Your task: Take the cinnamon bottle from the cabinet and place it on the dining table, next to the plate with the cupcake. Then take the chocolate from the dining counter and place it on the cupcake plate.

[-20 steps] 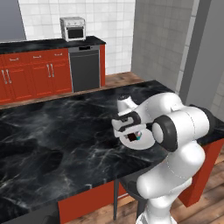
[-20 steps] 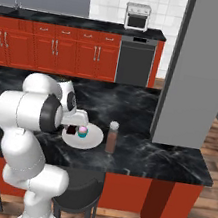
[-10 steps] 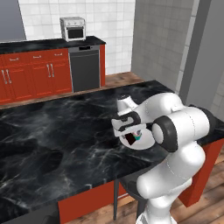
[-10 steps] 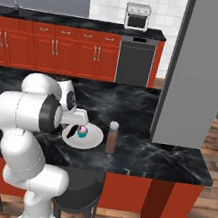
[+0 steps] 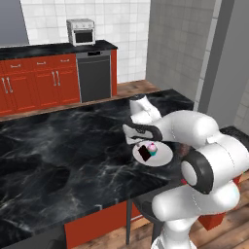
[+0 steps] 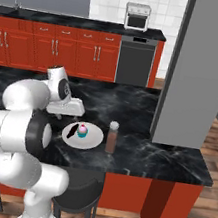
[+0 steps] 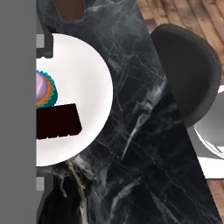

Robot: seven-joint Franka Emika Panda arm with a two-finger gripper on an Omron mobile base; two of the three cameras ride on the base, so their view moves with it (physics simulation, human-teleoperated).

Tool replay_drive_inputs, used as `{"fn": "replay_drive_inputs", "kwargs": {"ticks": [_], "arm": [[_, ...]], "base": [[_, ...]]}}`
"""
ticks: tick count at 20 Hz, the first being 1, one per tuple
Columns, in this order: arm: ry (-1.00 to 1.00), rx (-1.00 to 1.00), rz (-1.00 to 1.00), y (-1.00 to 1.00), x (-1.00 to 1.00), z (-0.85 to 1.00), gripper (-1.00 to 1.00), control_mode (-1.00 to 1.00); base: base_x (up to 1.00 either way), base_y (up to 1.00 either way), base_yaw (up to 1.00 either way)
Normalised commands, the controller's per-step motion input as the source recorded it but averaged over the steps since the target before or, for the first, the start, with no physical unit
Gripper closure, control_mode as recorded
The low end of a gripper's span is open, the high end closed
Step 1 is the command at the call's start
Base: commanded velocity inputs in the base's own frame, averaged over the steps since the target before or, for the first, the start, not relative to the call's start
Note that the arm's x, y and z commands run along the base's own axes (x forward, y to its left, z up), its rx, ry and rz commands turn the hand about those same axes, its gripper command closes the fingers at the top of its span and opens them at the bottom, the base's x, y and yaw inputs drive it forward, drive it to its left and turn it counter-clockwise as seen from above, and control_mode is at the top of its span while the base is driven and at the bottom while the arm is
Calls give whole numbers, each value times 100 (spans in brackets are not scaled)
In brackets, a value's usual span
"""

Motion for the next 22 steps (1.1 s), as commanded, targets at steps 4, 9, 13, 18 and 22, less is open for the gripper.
{"fn": "replay_drive_inputs", "kwargs": {"ticks": [4, 9, 13, 18, 22], "arm": [[-12, 0, 0, 66, -83, 47, -100, -100], [-15, -3, 0, 77, -99, 38, -100, -100], [-11, -5, 0, 74, -100, 33, -100, -100], [-5, -5, 0, 54, -82, 6, -100, -100], [-1, -3, 0, 38, -49, 0, -100, -100]], "base": [[0, 0, 0], [0, 0, 0], [0, 0, 0], [0, 0, 0], [0, 0, 0]]}}
